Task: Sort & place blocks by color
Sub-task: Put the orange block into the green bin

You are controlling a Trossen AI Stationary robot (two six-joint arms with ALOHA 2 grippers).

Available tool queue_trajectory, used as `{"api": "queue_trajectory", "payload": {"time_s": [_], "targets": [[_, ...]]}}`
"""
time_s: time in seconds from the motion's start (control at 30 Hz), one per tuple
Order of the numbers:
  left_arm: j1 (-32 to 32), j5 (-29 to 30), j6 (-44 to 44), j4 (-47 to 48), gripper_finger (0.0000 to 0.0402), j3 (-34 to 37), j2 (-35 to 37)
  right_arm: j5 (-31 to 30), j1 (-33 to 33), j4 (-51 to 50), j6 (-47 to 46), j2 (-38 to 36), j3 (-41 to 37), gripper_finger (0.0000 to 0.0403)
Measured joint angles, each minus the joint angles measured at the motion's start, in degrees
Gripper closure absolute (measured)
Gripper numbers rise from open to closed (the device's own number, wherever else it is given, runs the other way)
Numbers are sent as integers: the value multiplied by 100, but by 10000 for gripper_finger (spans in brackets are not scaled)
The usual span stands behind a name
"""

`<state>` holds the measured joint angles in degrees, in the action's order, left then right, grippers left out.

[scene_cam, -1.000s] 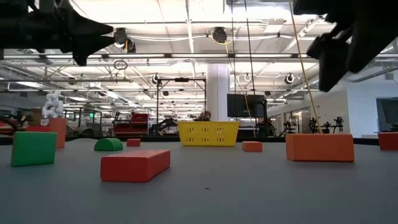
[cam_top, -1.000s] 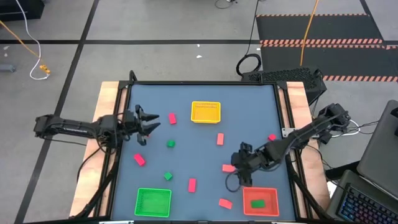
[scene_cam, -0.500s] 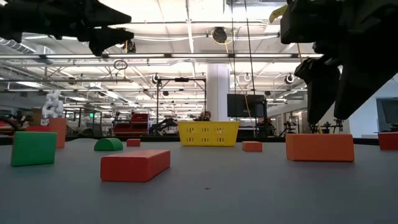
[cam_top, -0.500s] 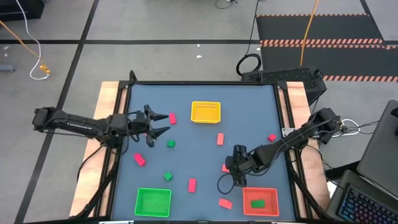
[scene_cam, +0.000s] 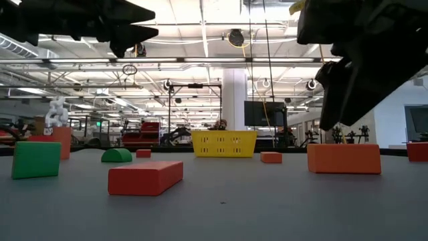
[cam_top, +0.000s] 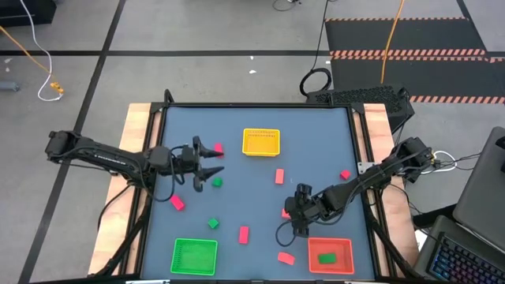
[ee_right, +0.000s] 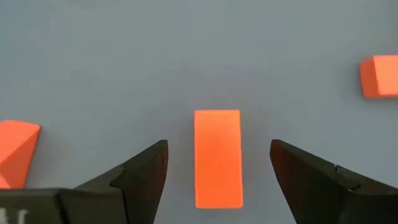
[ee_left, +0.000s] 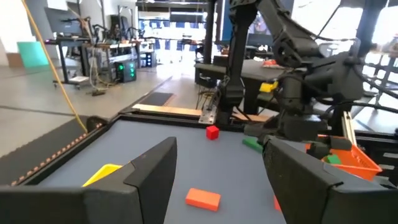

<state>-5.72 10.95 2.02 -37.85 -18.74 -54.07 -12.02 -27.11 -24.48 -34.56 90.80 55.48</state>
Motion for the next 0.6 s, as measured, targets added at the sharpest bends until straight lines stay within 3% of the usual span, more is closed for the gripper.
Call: {"api": "queue_trajectory", "payload": {"time_s": [0.43,0.6], "targets": [[-11,3,-25,82,165,0,-8,-17,-5,351,21,0,-484,129],[2,4,-26,83,165,0,-8,-19,-5,433,80,0,-668,152]]}}
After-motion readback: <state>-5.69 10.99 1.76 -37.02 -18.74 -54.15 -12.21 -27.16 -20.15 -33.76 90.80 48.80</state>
